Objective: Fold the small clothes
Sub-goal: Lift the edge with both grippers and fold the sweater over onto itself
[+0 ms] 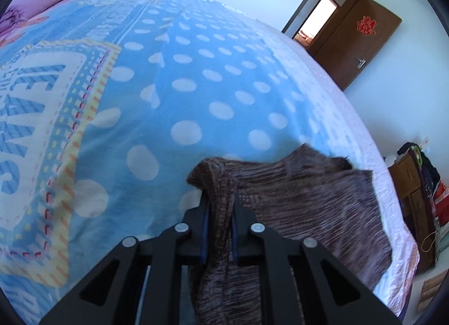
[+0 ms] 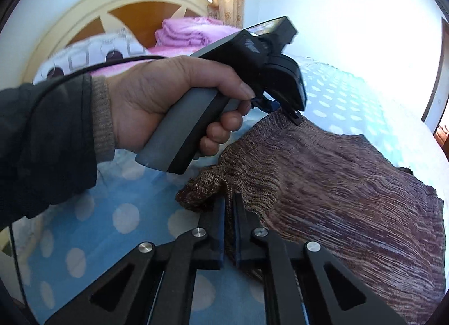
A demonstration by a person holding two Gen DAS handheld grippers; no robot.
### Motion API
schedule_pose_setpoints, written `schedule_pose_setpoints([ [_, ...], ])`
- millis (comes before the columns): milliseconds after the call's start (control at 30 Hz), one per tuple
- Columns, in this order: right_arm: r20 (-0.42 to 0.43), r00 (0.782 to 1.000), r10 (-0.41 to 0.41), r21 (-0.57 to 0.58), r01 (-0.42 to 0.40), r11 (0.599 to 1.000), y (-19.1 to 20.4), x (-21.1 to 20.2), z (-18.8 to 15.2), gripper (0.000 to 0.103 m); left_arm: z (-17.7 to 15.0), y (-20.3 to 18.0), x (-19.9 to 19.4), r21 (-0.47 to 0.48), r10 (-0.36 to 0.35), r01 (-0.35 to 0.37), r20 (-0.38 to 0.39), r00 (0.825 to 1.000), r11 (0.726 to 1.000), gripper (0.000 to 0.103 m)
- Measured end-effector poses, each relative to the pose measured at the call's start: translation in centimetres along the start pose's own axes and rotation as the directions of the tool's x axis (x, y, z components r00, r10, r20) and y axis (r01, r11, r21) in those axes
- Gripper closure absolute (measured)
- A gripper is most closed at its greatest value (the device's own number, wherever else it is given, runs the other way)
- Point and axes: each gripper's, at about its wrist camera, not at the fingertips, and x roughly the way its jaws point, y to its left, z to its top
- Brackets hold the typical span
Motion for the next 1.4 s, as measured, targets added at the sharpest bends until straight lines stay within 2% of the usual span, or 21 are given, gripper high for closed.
schedule_pose_setpoints([
  [400, 0.141, 0.989, -0.036, 0.210, 0.006, 0.978, -7.0, -7.6, -0.6, 0.100, 1.8, -7.2, -2.8, 0.079, -0.039, 0.036, 0.045, 0.998, 0.996, 0.091],
  [700, 0.205, 0.978, -0.042, 0.369, -0.037, 0.929, -11.7, -11.8, -3.6, 0.100, 2.6, -13.1, -2.8, 0.125, -0.103, 0.097, 0.038, 0.994, 0.987, 0.091],
  [933, 0.220, 0.972, -0.081, 0.450, -0.028, 0.892, -15.6, -14.6, -6.1, 0.100, 3.2, -16.9, -1.0, 0.140, -0.138, 0.135, 0.008, 0.990, 0.981, 0.091],
  [1133, 0.211, 0.972, -0.099, 0.548, -0.034, 0.835, -19.0, -16.6, -9.0, 0.100, 3.0, -20.7, 1.5, 0.158, -0.166, 0.169, -0.027, 0.986, 0.973, 0.091],
  [1300, 0.166, 0.981, -0.097, 0.620, -0.028, 0.784, -21.1, -16.9, -12.8, 0.100, 2.5, -24.2, 4.1, 0.202, -0.172, 0.182, -0.065, 0.983, 0.962, 0.091],
  [1400, 0.144, 0.984, -0.103, 0.698, -0.027, 0.716, -23.1, -16.8, -15.7, 0.100, 1.6, -26.7, 6.2, 0.246, -0.156, 0.174, -0.093, 0.983, 0.953, 0.091],
])
